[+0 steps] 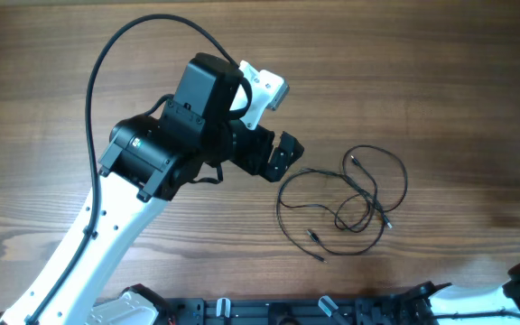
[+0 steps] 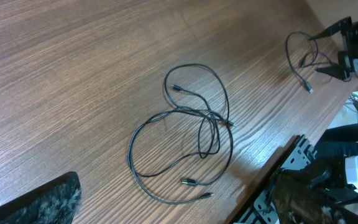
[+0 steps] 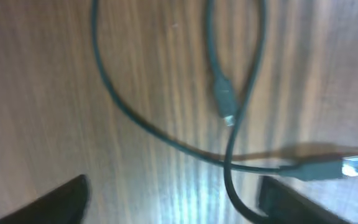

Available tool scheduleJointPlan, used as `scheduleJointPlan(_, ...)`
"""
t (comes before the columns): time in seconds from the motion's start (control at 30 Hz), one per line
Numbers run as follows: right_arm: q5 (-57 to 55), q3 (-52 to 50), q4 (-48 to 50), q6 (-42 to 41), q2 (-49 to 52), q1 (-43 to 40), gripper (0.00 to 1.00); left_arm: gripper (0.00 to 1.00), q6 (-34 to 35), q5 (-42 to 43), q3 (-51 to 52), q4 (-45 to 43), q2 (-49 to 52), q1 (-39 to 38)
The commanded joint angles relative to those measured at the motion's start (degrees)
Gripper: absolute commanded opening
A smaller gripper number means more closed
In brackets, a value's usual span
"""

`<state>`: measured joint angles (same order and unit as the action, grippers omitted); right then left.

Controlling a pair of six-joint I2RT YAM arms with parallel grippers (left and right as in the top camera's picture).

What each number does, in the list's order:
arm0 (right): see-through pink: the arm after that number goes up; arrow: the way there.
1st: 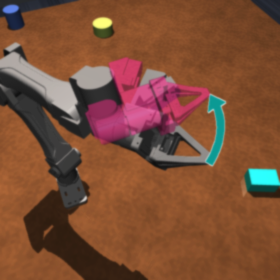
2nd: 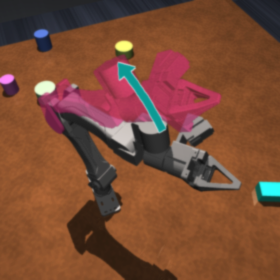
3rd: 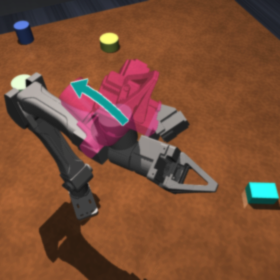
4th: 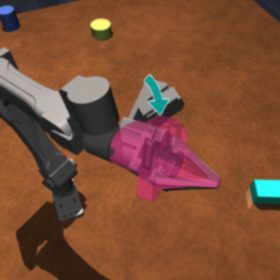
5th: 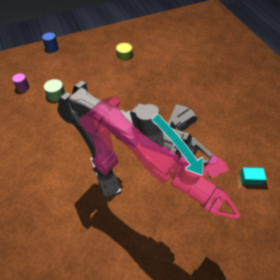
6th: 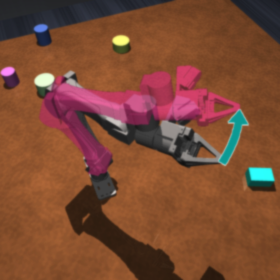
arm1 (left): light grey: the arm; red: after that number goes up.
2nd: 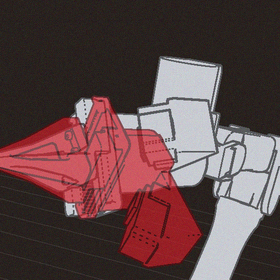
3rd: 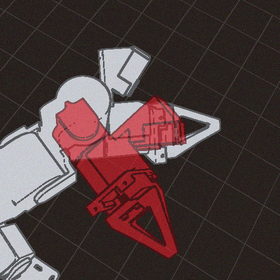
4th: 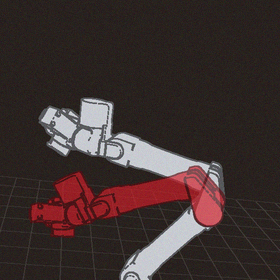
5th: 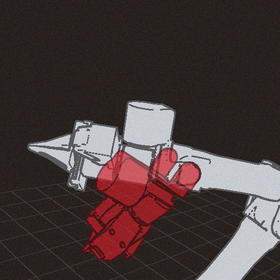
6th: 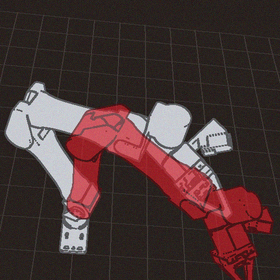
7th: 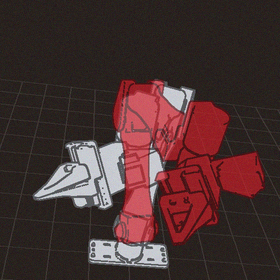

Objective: Untangle cables

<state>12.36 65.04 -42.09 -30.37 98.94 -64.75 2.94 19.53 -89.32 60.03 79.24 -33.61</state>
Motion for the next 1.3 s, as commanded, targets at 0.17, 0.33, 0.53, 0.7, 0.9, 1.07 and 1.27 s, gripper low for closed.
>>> scheduleJointPlan(0.17, 19.32, -1.42, 6.40, -1.31, 1.46, 1.14, 0.33, 1.00, 0.55, -0.13, -0.70, -0.13, 0.37, -0.04)
scheduleJointPlan(0.33, 28.76, -1.42, 11.78, -7.37, 1.46, 3.82, 0.20, 1.00, 0.55, -0.13, -0.70, -0.13, 0.37, -0.04)
scheduleJointPlan(0.53, 27.71, -1.42, 15.15, -8.61, 1.46, 9.27, 0.17, 1.00, 0.55, -0.13, -0.70, -0.13, 0.37, -0.04)
scheduleJointPlan(0.7, 26.91, -1.42, 15.04, -6.45, 1.46, 10.95, 0.41, 1.00, 0.55, -0.13, -0.70, -0.13, 0.37, -0.04)
scheduleJointPlan(0.9, 34.47, -1.42, 13.60, 5.46, 1.46, 10.95, 1.00, 1.00, 0.55, -0.13, -0.70, -0.13, 0.37, -0.04)
scheduleJointPlan(1.07, 43.23, -1.42, 9.66, 16.06, 1.46, 12.46, 1.00, 1.00, 0.55, -0.13, -0.70, -0.13, 0.37, -0.04)
scheduleJointPlan(1.27, 43.15, -1.42, 4.83, 26.64, 1.46, 20.46, 1.00, 1.00, 0.55, -0.13, -0.70, -0.13, 0.37, -0.04)
